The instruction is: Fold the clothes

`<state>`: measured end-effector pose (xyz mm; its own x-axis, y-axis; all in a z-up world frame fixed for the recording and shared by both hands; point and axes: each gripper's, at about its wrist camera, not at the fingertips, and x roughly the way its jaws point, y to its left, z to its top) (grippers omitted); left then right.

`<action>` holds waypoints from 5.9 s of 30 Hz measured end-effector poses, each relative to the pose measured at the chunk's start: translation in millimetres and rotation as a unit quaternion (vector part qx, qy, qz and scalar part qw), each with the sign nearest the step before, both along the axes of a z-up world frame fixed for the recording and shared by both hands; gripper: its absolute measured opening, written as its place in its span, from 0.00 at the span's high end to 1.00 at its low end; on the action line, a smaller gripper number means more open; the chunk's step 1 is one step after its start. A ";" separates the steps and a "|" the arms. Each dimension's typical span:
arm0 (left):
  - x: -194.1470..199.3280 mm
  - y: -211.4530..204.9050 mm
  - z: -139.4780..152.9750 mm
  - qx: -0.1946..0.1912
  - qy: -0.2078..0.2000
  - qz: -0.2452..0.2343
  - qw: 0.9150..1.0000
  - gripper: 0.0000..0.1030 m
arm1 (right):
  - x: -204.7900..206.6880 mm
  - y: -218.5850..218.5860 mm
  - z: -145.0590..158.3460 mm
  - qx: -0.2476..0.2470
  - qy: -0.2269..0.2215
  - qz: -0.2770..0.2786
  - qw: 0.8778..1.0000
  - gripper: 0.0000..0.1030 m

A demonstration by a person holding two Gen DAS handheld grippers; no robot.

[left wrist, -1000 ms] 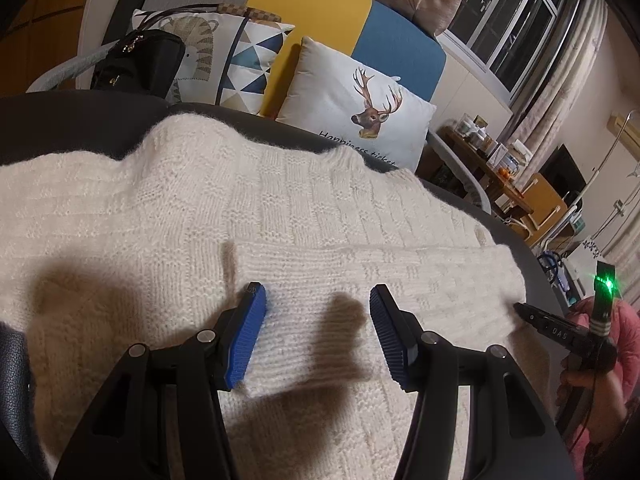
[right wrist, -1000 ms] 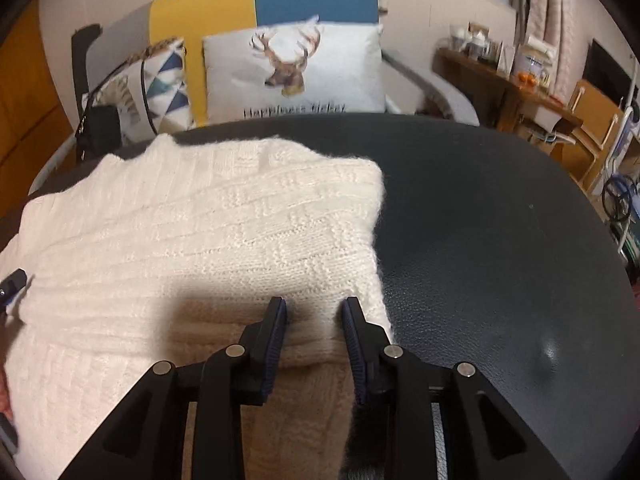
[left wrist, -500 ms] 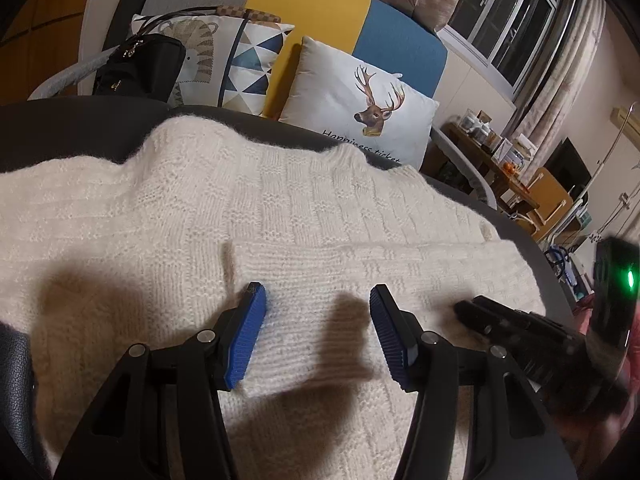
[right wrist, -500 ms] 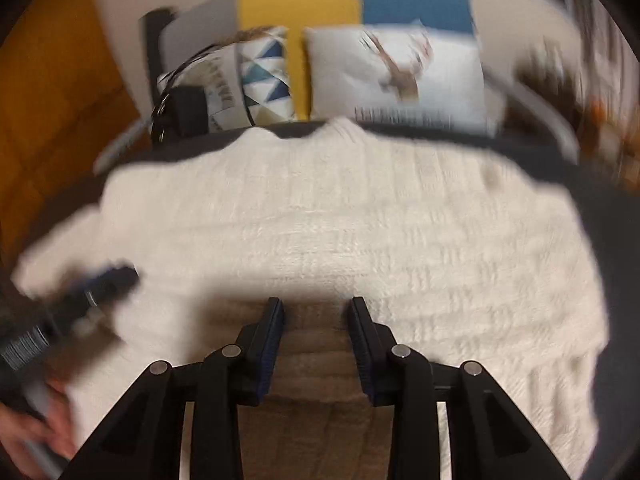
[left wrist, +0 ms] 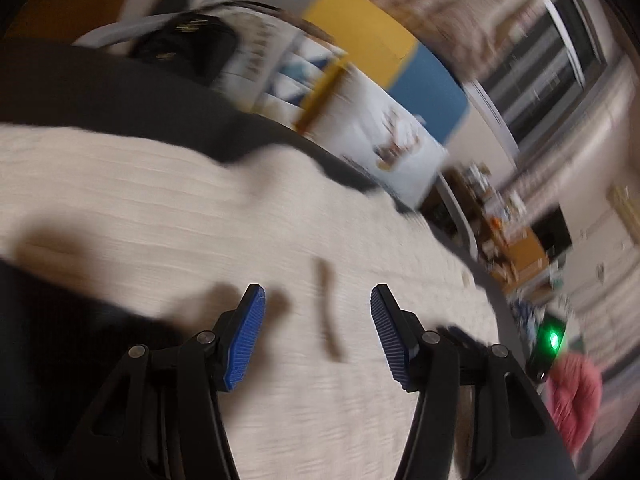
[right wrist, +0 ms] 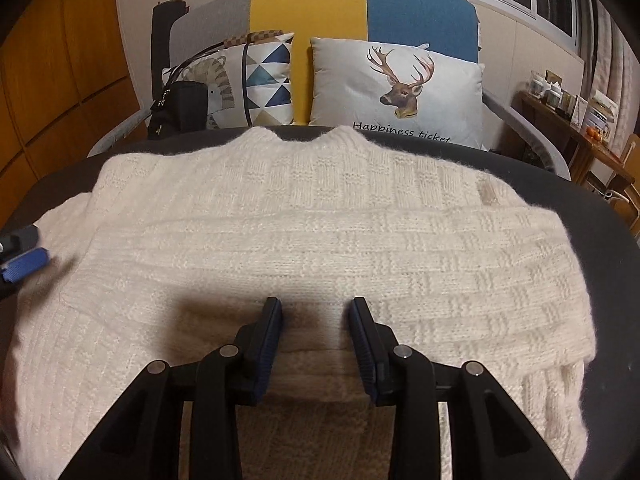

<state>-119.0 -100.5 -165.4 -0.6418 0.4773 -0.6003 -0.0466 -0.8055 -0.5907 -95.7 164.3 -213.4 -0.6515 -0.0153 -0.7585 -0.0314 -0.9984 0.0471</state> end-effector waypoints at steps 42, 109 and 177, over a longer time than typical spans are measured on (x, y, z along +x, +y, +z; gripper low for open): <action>25.7 -305.6 -78.4 0.160 -0.069 0.399 0.900 0.93 | 2.1 1.2 0.5 -0.005 0.003 0.003 1.000 0.65; -13.8 74.8 35.9 0.149 0.110 -0.027 0.982 0.95 | 34.6 31.4 -9.0 -0.242 0.019 0.020 0.970 0.62; 1.1 209.8 -21.6 0.034 -0.016 -0.203 0.978 0.80 | -10.0 123.7 -38.0 -0.387 -0.003 -0.129 0.913 0.96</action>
